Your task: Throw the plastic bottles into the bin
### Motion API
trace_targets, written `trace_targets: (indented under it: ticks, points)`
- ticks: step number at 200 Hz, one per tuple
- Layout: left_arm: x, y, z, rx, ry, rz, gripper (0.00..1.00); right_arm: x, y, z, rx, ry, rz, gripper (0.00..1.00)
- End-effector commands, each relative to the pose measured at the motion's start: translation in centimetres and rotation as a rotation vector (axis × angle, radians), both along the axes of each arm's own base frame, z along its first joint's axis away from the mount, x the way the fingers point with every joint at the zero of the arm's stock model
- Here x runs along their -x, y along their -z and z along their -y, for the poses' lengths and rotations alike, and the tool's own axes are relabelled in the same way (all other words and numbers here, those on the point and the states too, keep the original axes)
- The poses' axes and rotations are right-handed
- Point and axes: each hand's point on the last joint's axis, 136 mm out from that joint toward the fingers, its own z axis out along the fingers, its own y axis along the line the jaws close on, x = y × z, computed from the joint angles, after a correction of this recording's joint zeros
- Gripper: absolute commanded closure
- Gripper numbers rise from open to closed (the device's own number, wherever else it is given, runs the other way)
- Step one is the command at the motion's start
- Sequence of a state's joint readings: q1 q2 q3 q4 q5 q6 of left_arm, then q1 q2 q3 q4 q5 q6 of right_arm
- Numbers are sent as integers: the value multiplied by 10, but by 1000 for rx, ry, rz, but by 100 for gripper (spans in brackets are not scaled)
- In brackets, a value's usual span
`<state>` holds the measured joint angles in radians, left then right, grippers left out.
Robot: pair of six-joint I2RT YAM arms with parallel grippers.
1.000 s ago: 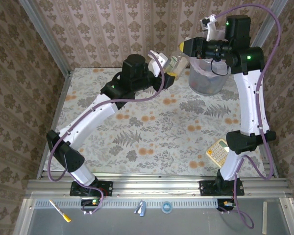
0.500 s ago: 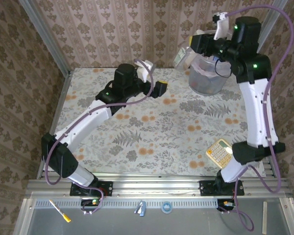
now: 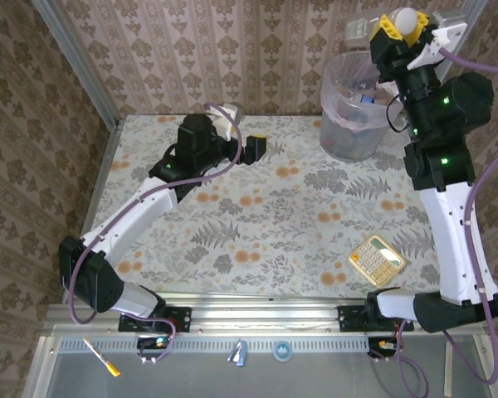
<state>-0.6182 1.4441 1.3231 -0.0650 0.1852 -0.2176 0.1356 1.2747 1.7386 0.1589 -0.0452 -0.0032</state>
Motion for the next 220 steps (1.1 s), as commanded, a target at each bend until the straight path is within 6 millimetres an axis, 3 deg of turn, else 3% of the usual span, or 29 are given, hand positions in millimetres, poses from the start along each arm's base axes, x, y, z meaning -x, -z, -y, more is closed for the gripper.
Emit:
trace_targets:
  ticks: [1, 18, 52, 108, 126, 156, 159, 174, 182, 190, 197, 220]
  points:
    - [-1, -12, -8, 33, -34, 20, 0, 49, -49, 22, -18, 132, 274, 100]
    - [-2, -12, -8, 32, -36, 23, 0, 60, -55, 23, 0, 156, 319, 100]
    - [-5, -13, -8, 32, -38, 27, 0, 64, -57, 24, 13, 170, 334, 100]
    - [-9, -12, -8, 26, -45, 26, 0, 53, -56, 24, 24, 167, 302, 100]
    - [-10, -12, -10, 25, -50, 25, 0, 41, -52, 24, 29, 170, 263, 100]
    - [-12, -11, -15, 23, -61, 21, 0, -20, -20, 44, -4, 185, -1, 100]
    - [-12, -11, -15, 22, -61, 19, 0, -44, -3, 47, -6, 186, -75, 100]
    - [-13, -10, -18, 20, -69, 15, 0, -101, 47, 59, 1, 188, -358, 98]
    - [-13, -9, -19, 17, -71, 9, 0, -125, 77, 68, -9, 225, -487, 88]
    - [-13, -7, -20, 14, -69, 2, 0, -141, 97, 74, -23, 228, -573, 63]
    - [-13, -5, -21, 13, -66, -8, 0, -152, 114, 78, -54, 221, -632, 47]
    - [-14, 2, -25, 5, -79, -38, 0, -161, 128, 83, -112, 229, -684, 17]
